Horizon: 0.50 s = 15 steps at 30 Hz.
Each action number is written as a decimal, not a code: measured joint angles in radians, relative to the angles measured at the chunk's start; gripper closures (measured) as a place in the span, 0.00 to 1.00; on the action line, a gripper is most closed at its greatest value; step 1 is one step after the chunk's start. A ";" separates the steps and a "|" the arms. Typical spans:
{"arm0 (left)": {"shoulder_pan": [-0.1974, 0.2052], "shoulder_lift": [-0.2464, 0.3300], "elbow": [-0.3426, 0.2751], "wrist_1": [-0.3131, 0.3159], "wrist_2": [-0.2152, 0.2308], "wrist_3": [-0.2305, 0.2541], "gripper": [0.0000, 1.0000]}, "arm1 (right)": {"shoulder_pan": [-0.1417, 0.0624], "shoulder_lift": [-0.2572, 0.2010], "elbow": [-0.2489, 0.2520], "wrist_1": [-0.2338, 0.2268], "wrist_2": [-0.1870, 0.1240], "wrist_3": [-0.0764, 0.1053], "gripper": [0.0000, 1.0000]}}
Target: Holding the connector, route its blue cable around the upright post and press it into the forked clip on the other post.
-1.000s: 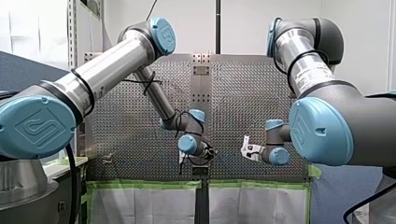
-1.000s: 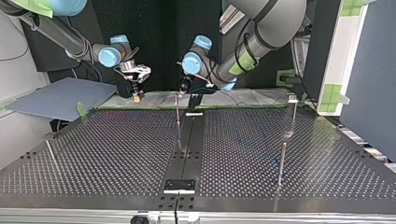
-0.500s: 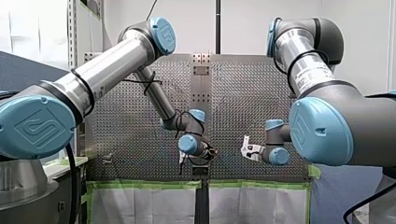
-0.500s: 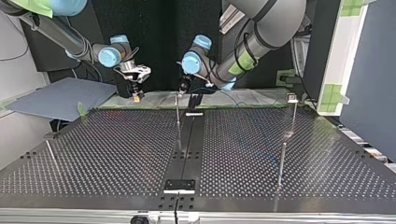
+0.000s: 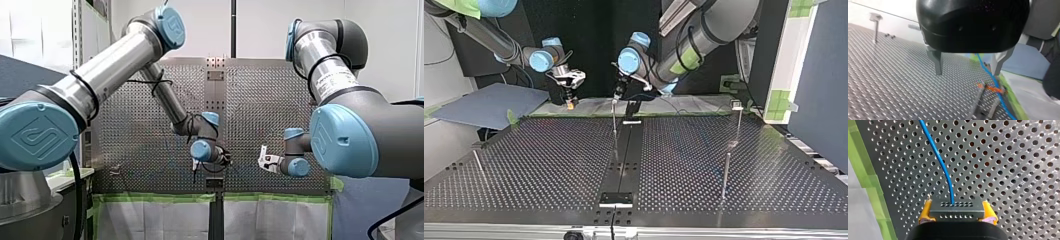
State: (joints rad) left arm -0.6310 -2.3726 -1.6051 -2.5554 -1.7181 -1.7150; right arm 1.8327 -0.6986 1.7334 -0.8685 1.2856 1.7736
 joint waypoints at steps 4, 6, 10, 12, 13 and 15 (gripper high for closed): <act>-0.012 0.034 -0.034 0.034 -0.003 0.000 0.07 | 0.003 0.000 0.000 0.001 -0.001 0.000 1.00; -0.018 0.050 -0.050 0.050 -0.008 -0.002 0.07 | 0.004 0.000 0.000 0.001 -0.001 0.000 1.00; -0.025 0.079 -0.079 0.080 -0.031 -0.016 0.07 | 0.004 0.000 0.000 0.002 -0.001 0.000 1.00; -0.025 0.096 -0.096 0.096 -0.047 -0.022 0.07 | 0.005 0.000 0.000 0.003 -0.001 0.000 1.00; -0.025 0.103 -0.103 0.103 -0.054 -0.024 0.07 | 0.005 0.000 0.000 0.004 -0.001 0.000 1.00; -0.024 0.121 -0.121 0.121 -0.072 -0.027 0.07 | 0.005 0.000 0.000 0.005 -0.001 0.000 1.00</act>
State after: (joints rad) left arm -0.6549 -2.2514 -1.7263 -2.4340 -1.7897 -1.7422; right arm 1.8382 -0.6984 1.7334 -0.8633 1.2841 1.7736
